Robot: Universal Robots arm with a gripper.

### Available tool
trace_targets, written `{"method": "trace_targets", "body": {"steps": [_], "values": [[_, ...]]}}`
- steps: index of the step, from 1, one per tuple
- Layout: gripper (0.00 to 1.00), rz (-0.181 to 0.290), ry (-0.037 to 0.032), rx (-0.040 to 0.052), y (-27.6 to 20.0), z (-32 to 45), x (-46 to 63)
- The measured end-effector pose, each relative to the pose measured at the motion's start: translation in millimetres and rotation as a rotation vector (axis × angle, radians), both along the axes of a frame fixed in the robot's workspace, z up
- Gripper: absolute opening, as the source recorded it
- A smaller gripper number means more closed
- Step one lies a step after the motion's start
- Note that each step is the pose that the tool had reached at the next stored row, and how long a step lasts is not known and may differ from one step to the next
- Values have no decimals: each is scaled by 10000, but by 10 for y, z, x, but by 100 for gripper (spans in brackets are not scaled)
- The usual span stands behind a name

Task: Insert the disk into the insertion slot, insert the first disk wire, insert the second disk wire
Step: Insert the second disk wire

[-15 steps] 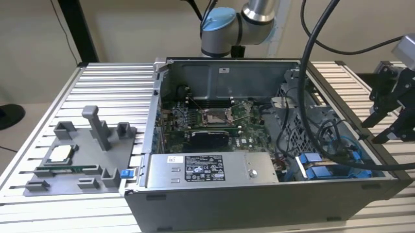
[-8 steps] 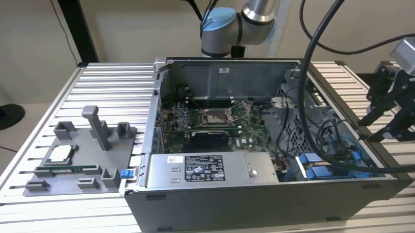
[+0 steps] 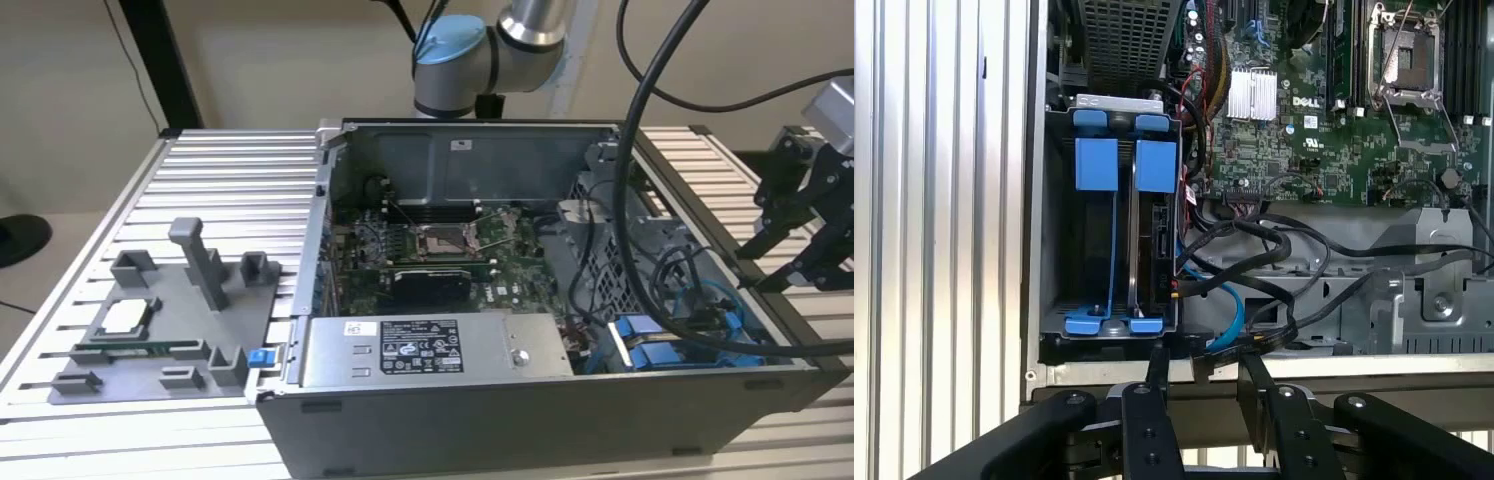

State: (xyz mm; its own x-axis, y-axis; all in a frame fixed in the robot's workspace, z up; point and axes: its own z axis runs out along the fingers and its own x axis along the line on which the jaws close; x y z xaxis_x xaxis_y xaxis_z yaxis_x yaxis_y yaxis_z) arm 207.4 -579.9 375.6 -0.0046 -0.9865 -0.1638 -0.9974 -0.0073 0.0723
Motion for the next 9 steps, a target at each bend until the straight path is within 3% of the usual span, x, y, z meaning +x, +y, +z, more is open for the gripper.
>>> {"method": "trace_targets", "body": {"steps": [3, 8, 9], "values": [[100, 0, 0, 54, 0, -11, 0], [100, 3, -11, 405, 0, -34, 0], [100, 9, -12, 430, -2, -39, 0]]}}
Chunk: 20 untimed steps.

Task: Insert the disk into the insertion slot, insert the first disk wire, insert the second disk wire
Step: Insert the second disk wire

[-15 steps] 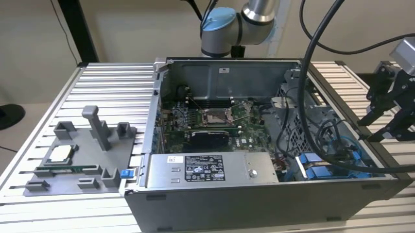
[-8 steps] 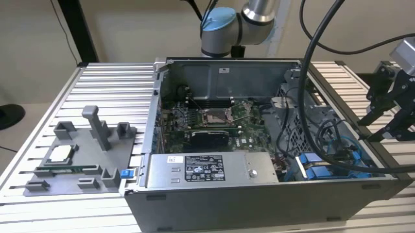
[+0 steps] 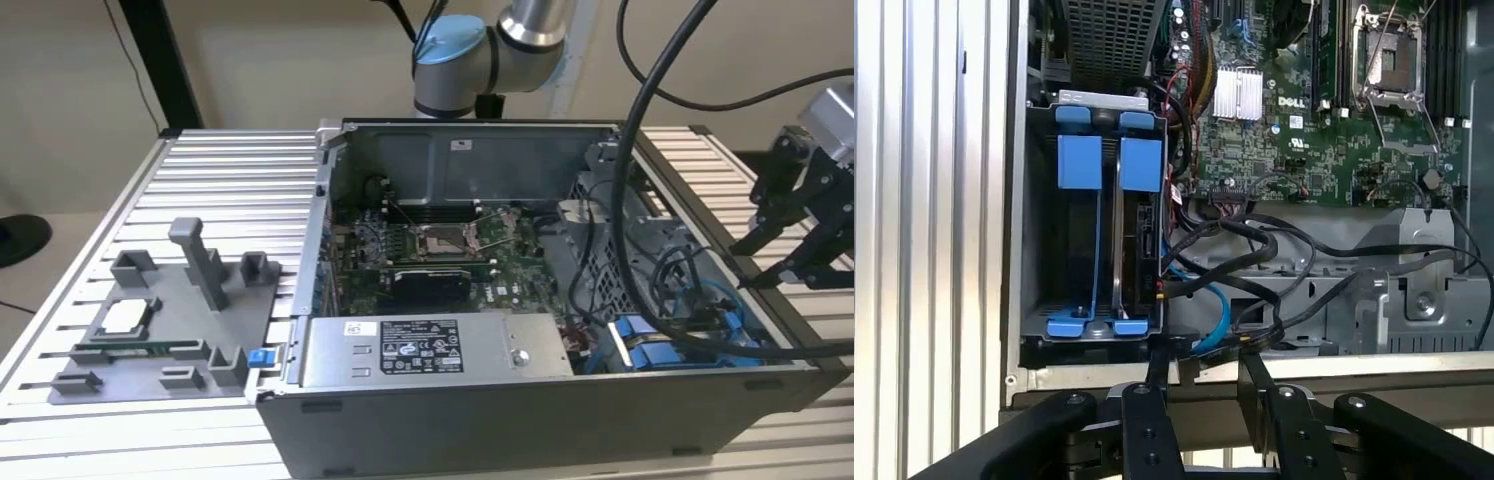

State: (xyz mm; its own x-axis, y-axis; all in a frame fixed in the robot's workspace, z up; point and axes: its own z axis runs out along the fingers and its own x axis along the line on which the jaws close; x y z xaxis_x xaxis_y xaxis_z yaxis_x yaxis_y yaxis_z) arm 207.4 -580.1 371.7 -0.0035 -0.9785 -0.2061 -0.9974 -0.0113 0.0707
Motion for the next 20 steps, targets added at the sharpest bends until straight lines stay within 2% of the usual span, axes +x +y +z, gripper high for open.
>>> {"method": "trace_targets", "body": {"steps": [3, 13, 20], "values": [[100, 51, -5, 31, -22, -6, 1], [100, 486, -7, 35, -96, -27, 1], [100, 492, -7, 34, -97, -29, 1]]}}
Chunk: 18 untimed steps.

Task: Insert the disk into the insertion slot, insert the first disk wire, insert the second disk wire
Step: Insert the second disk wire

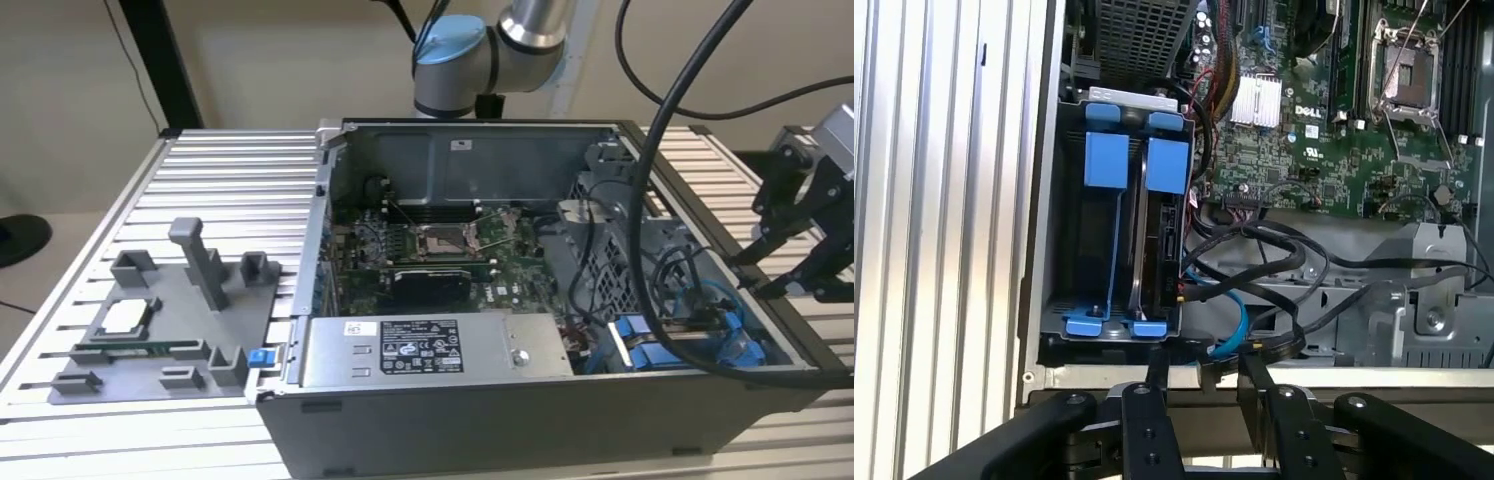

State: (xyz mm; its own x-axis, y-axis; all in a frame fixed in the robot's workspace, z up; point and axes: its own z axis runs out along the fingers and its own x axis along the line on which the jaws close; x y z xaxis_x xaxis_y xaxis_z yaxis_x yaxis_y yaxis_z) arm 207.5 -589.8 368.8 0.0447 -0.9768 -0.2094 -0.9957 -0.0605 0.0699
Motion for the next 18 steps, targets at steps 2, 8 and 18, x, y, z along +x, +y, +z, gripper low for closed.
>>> {"method": "trace_targets", "body": {"steps": [2, 8, 18], "values": [[100, 7, 0, 1, 0, -5, 0], [100, 35, -31, 4, 0, -25, 0], [100, 66, -87, 44, 1, -54, -3]]}}
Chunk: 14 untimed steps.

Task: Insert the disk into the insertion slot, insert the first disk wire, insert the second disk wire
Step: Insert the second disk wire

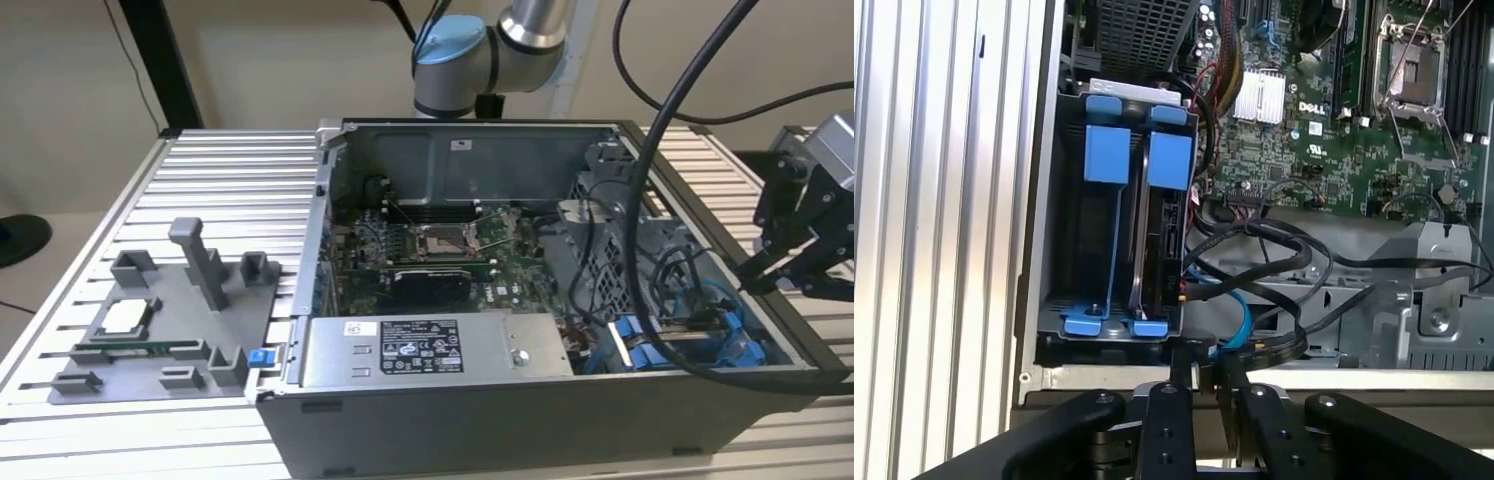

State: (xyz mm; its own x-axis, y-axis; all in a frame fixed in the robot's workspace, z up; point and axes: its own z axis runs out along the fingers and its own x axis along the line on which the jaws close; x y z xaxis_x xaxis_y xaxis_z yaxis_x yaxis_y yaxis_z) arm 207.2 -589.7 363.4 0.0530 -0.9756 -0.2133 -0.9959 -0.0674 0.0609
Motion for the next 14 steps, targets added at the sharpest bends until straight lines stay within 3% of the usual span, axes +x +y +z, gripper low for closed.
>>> {"method": "trace_targets", "body": {"steps": [14], "values": [[100, 0, -4, 9, -1, -26, -7]]}}
